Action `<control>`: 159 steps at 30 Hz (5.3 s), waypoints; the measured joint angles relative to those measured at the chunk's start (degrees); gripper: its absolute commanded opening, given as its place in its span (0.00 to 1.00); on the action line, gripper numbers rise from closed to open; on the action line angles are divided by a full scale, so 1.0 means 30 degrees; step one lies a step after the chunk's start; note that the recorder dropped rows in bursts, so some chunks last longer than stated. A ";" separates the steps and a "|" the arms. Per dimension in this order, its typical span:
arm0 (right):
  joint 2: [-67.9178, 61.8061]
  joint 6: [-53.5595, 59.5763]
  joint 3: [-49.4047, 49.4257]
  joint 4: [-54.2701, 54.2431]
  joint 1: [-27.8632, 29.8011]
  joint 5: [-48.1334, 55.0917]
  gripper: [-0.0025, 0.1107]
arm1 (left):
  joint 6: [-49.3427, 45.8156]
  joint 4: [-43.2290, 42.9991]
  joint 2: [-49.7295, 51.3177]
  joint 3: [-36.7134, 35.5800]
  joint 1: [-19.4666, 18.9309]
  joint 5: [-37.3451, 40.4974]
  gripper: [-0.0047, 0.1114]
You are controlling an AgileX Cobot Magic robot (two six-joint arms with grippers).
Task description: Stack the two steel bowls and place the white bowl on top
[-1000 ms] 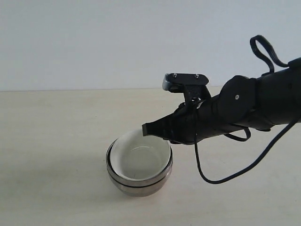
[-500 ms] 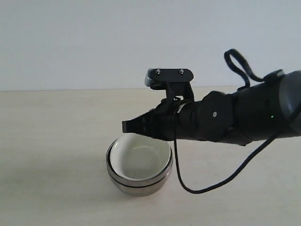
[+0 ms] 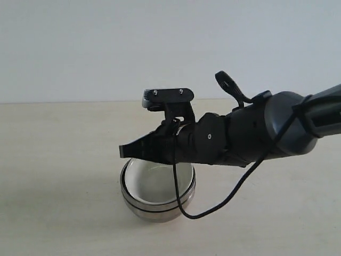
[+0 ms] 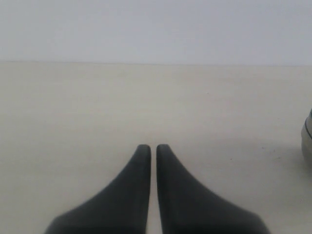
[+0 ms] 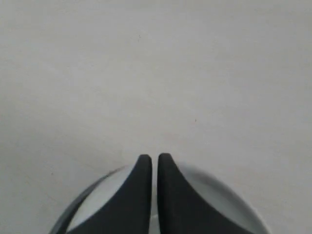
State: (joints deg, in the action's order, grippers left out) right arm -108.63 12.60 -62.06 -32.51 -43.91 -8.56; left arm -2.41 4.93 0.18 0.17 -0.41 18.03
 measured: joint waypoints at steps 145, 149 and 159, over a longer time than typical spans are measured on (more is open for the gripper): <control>2.6165 -0.4422 1.0507 0.9055 -0.0031 0.8597 0.02 | 0.0000 0.0000 0.0000 0.0000 0.0000 0.0000 0.07; 2.7419 -0.4559 1.1357 0.9099 -0.0031 0.8459 0.02 | 0.0000 0.0000 0.0000 0.0000 0.0000 0.0000 0.07; 2.9054 -0.4592 1.1560 0.9065 -0.0031 1.0080 0.02 | 0.0000 0.0000 0.0000 0.0000 0.0000 0.0000 0.07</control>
State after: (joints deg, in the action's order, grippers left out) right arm -21.47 -1.18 -27.38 -5.31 -44.00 21.68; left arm -2.41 4.93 0.18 0.17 -0.41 18.03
